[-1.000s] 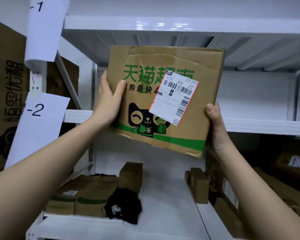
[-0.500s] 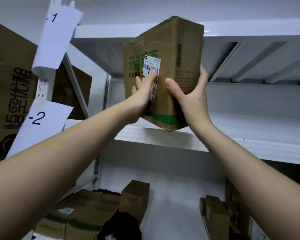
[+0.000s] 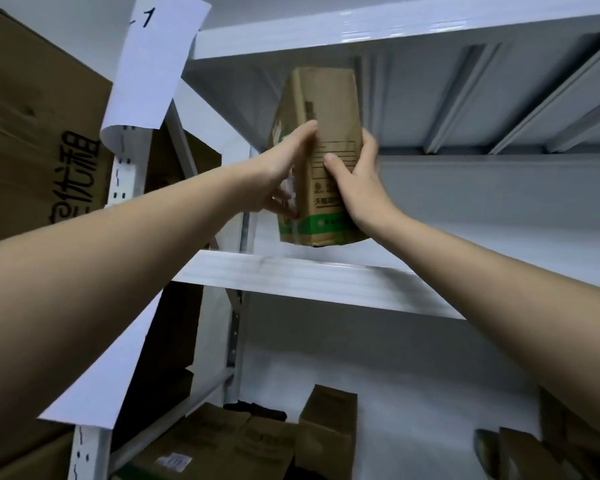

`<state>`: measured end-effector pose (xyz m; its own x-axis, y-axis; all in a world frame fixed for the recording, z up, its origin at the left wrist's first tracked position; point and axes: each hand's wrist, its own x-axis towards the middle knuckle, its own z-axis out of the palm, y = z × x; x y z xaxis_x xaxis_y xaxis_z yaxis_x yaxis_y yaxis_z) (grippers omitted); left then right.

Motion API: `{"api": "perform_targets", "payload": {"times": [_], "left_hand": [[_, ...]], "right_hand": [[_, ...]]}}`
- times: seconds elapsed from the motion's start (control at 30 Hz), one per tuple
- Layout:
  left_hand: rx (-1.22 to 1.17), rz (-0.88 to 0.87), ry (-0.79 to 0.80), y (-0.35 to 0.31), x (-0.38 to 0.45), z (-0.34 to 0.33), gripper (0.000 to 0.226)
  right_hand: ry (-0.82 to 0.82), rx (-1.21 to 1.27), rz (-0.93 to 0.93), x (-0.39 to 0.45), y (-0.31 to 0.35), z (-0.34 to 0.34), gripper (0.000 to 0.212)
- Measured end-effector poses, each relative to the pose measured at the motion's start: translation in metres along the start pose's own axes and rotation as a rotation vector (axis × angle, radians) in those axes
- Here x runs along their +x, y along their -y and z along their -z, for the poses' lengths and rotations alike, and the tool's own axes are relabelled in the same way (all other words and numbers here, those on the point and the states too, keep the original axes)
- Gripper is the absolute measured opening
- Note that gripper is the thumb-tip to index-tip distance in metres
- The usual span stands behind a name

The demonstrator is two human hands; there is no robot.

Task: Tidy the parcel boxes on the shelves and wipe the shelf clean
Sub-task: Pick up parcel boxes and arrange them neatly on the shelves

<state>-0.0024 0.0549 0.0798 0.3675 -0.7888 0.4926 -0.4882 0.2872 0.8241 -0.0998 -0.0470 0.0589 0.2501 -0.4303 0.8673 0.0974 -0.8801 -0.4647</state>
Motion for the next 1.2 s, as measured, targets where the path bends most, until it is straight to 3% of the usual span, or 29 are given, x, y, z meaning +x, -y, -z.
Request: {"api": "perform_targets", "payload": {"times": [0.13, 0.3, 0.4, 0.5, 0.63, 0.73, 0.83, 0.93, 1.03, 1.2], "left_hand": [[0.245, 0.003, 0.046, 0.021, 0.042, 0.043, 0.063], [0.365, 0.040, 0.109, 0.045, 0.097, 0.090, 0.035], [0.397, 0.049, 0.105, 0.060, 0.129, 0.109, 0.030], [0.471, 0.041, 0.042, 0.071, 0.148, 0.118, 0.044], [0.617, 0.008, -0.010, 0.086, 0.171, 0.132, 0.098], [0.703, -0.028, -0.074, 0.095, 0.186, 0.145, 0.113], [0.827, -0.053, -0.137, 0.104, 0.200, 0.155, 0.116], [0.930, 0.019, -0.092, 0.112, 0.215, 0.164, 0.112], [0.938, 0.041, -0.090, 0.118, 0.232, 0.169, 0.107], [0.903, 0.077, -0.088, 0.125, 0.248, 0.164, 0.104]], "right_hand": [[0.058, -0.011, -0.057, 0.025, -0.020, -0.050, 0.070], [0.197, -0.035, -0.200, 0.063, -0.034, -0.102, 0.098], [0.235, -0.071, -0.267, 0.084, -0.042, -0.123, 0.102], [0.291, -0.131, -0.301, 0.093, -0.051, -0.140, 0.104], [0.377, -0.225, -0.307, 0.107, -0.062, -0.169, 0.096], [0.408, -0.253, -0.290, 0.116, -0.068, -0.189, 0.089], [0.497, -0.324, -0.311, 0.120, -0.077, -0.207, 0.079], [0.547, -0.333, -0.377, 0.119, -0.085, -0.221, 0.062], [0.579, -0.406, -0.285, 0.111, -0.103, -0.230, 0.073], [0.679, -0.485, -0.262, 0.094, -0.125, -0.251, 0.066]]}}
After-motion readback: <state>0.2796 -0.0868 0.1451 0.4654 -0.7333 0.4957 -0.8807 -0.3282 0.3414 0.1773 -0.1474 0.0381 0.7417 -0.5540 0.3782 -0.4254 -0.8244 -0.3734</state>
